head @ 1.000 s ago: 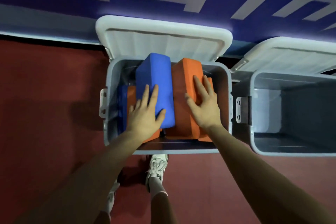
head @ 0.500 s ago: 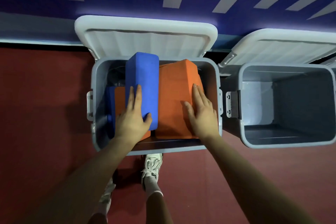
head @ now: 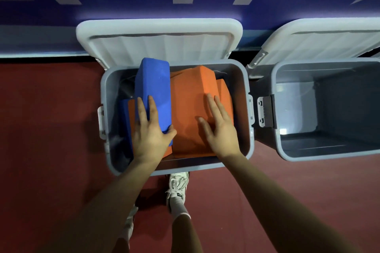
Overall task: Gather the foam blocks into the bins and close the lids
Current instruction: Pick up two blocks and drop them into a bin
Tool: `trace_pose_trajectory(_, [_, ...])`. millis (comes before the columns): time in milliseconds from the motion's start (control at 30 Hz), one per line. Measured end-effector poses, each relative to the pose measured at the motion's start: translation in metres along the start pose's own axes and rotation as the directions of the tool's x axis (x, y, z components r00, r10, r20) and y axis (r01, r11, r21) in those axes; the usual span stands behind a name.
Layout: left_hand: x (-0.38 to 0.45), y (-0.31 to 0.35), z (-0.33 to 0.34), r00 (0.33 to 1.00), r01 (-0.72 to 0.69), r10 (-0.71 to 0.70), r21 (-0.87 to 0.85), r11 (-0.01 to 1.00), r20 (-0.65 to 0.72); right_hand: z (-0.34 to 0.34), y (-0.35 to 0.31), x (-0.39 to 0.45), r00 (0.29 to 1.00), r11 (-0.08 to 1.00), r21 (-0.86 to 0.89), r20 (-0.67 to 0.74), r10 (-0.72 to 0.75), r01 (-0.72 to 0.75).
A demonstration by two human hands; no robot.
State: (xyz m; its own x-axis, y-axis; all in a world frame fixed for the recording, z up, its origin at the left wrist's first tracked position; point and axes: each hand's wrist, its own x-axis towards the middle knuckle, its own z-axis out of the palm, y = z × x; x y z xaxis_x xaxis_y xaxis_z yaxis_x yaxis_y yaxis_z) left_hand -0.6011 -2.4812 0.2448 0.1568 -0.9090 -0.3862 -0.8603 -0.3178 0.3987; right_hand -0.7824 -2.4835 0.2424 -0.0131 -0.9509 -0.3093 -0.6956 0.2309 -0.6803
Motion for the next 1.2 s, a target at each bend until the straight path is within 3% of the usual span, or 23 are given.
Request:
trace_pose_trajectory(100, [-0.007, -0.007, -0.004, 0.998, -0.059, 0.059, 0.061, 0.996, -0.008, 0.007, -0.003, -0.005, 1.000, 1.000, 0.007, 0.016, 0.024, -0.024])
trace_pose_trajectory(233, [-0.003, -0.009, -0.003, 0.991, -0.100, 0.089, 0.115, 0.988, 0.104, 0.004, -0.006, -0.006, 0.989, 0.976, -0.201, 0.103, 0.105, -0.083])
trace_pose_trajectory(400, [0.000, -0.016, -0.012, 0.982, -0.142, 0.109, 0.218, 0.966, 0.155, 0.000, -0.011, -0.008, 0.989, 0.960, -0.274, 0.116, 0.094, -0.059])
trace_pose_trajectory(600, [0.001, -0.017, -0.041, 0.971, -0.186, 0.124, 0.321, 0.929, 0.204, -0.006, -0.032, -0.014, 0.994, 0.929, -0.363, 0.045, 0.098, -0.075])
trace_pose_trajectory(833, [-0.016, -0.013, -0.112, 0.928, -0.361, 0.310, 0.289, 0.887, 0.207, -0.022, -0.091, -0.056, 0.993, 0.926, -0.360, -0.050, 0.105, -0.116])
trace_pose_trajectory(1000, [-0.063, -0.013, -0.191, 0.826, -0.563, 0.547, 0.191, 0.804, 0.135, -0.041, -0.149, -0.121, 0.974, 0.933, -0.310, -0.186, 0.128, -0.182])
trace_pose_trajectory(1100, [-0.101, -0.001, -0.239, 0.785, -0.619, 0.580, 0.222, 0.753, 0.219, -0.056, -0.188, -0.174, 0.947, 0.937, -0.263, -0.282, 0.152, -0.229])
trace_pose_trajectory(1200, [-0.141, 0.014, -0.277, 0.695, -0.719, 0.689, 0.194, 0.667, 0.207, -0.071, -0.217, -0.234, 0.906, 0.938, -0.195, -0.375, 0.197, -0.285])
